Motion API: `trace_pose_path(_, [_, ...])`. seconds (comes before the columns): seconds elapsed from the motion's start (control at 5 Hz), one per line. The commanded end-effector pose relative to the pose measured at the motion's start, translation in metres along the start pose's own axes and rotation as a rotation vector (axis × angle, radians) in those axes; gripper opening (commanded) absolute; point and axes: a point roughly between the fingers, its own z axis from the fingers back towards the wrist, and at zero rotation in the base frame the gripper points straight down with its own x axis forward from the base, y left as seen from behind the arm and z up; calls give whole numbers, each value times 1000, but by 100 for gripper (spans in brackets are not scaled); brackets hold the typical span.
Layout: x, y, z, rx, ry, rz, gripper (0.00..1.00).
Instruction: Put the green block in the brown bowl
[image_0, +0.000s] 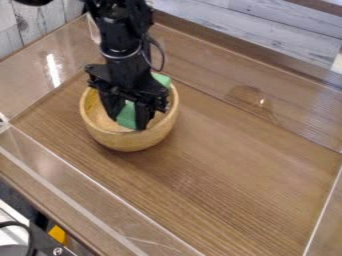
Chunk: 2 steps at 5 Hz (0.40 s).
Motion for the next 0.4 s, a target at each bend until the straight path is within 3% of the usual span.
trace_pose_path(0.0, [12,-3,1,-6,-41,-67,0])
trace_pose_path(0.2, [16,-6,-5,-18,-44,-125,0])
